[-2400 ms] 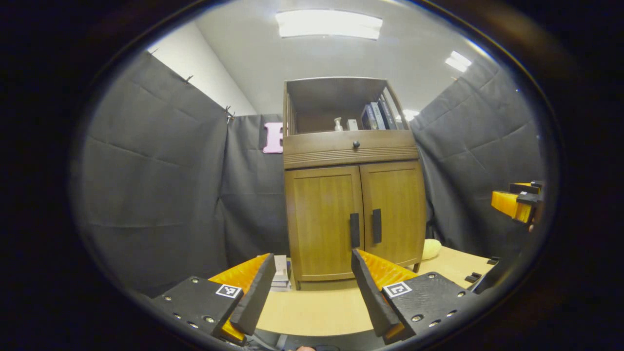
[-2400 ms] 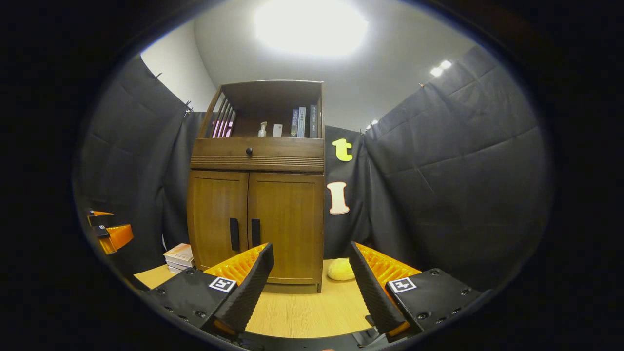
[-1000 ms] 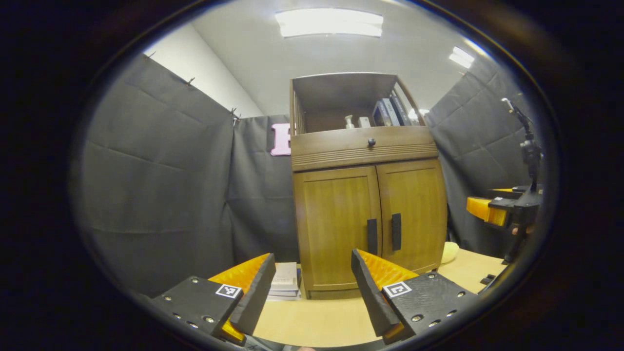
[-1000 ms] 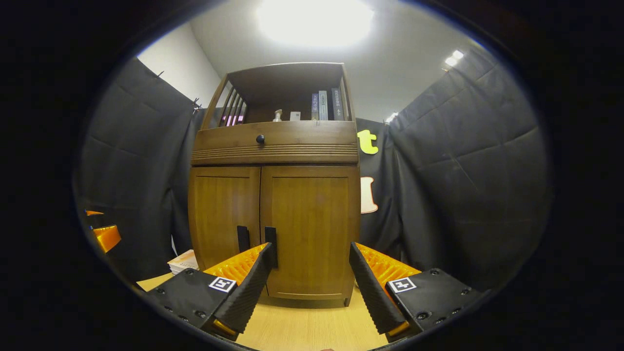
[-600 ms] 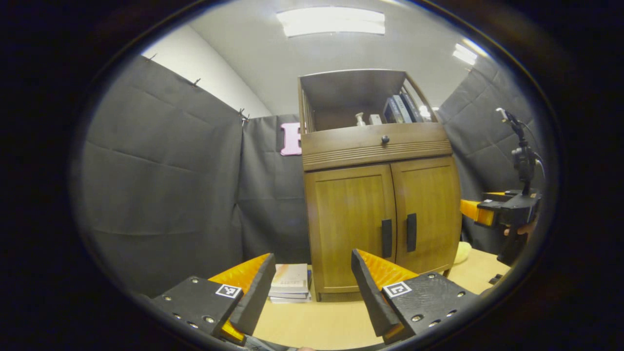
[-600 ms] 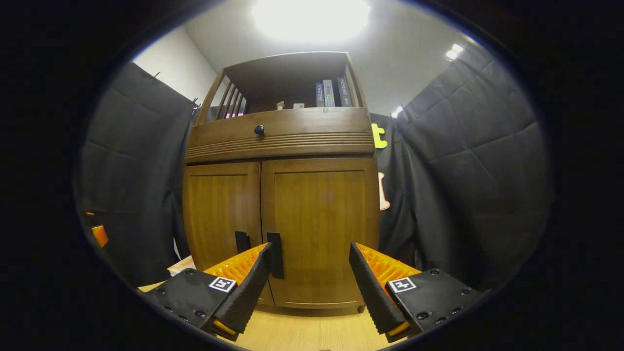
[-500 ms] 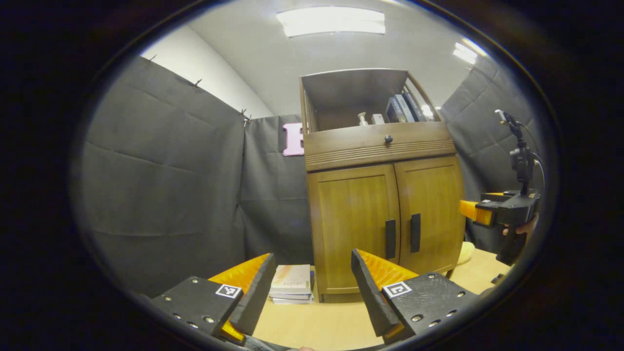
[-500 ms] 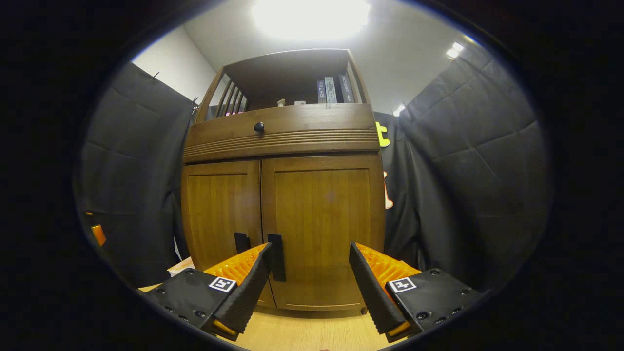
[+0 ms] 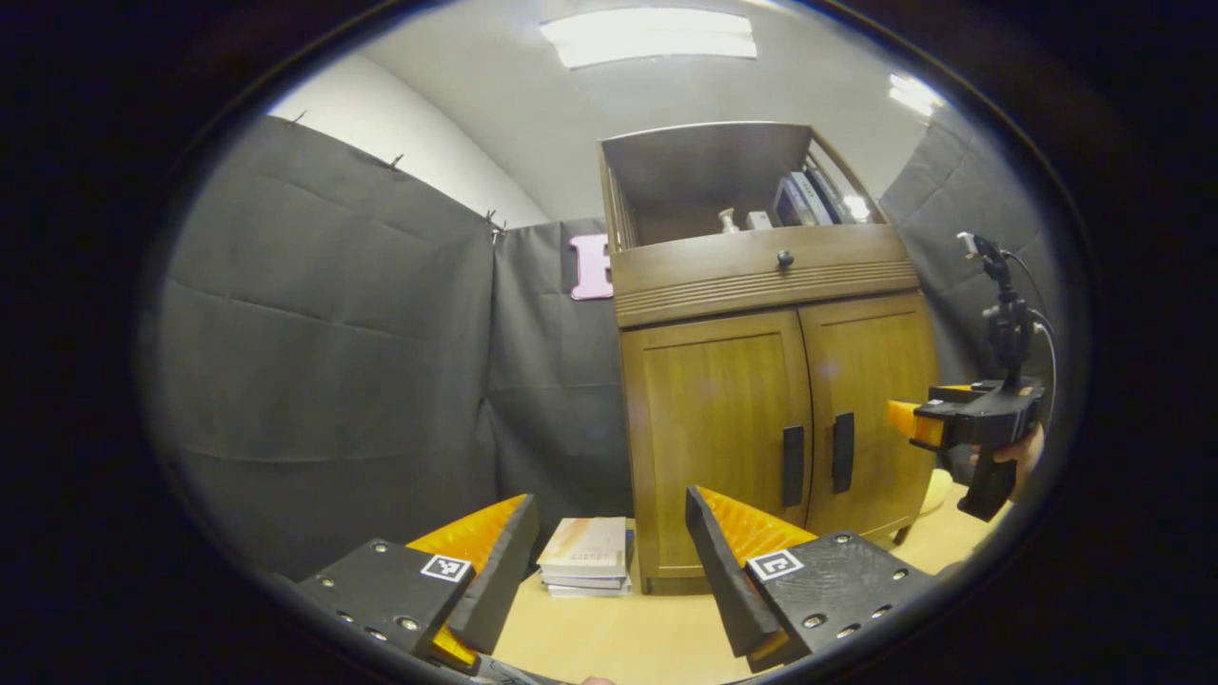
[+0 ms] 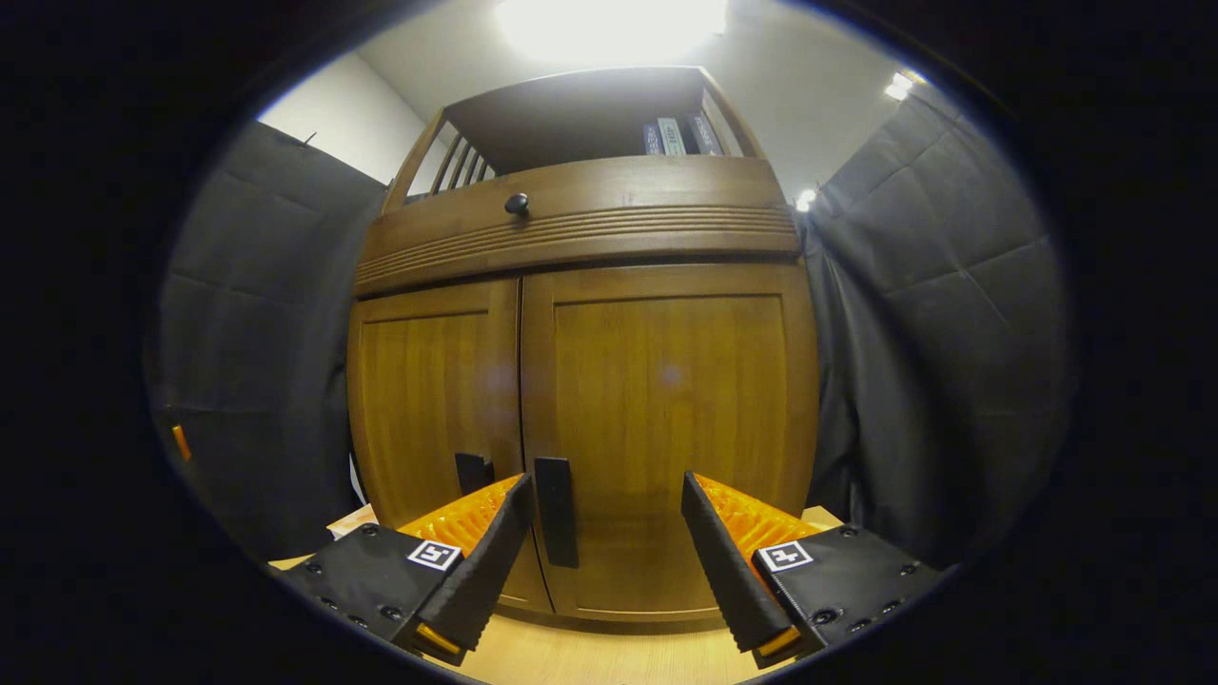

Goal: Open the right door of the double-door shoe cabinet with the right hand, and open the left door with the left hand.

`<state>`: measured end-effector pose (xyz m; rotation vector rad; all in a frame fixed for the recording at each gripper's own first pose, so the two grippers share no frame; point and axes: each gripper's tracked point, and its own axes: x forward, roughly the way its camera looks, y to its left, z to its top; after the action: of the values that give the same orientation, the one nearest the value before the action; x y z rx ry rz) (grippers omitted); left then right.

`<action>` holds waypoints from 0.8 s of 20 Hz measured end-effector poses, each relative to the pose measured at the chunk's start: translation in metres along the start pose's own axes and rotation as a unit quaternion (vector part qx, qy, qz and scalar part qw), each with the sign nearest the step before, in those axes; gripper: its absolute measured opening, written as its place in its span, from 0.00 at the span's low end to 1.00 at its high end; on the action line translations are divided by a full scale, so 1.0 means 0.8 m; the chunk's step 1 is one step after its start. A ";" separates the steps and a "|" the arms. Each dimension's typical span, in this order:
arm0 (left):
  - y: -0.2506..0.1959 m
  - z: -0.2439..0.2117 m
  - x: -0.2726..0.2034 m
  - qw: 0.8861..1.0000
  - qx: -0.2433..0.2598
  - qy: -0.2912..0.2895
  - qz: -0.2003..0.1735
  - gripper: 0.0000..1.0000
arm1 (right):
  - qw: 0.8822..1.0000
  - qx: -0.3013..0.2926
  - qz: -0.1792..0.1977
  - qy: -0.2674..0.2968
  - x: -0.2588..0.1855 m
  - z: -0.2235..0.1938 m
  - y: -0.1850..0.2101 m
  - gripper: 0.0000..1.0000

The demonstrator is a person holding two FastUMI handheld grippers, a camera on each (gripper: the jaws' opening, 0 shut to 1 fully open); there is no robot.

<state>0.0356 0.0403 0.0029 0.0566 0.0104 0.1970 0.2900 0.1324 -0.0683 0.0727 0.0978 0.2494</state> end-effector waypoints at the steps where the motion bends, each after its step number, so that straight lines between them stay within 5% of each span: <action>1: 0.002 0.000 0.001 1.000 0.001 0.002 0.005 0.89 | 1.000 0.001 0.004 0.004 0.009 -0.005 0.003 0.98; 13: 0.024 -0.010 0.002 0.997 0.019 0.038 0.070 0.90 | 0.999 -0.001 0.007 0.048 0.106 -0.060 0.032 0.98; 16: 0.027 -0.009 0.000 0.996 0.024 0.043 0.078 0.90 | 0.998 -0.005 0.002 0.058 0.119 -0.068 0.035 0.89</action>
<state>0.0309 0.0614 -0.0034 0.0973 0.0962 0.3558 0.3690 0.1861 -0.1287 0.0480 0.2124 0.2587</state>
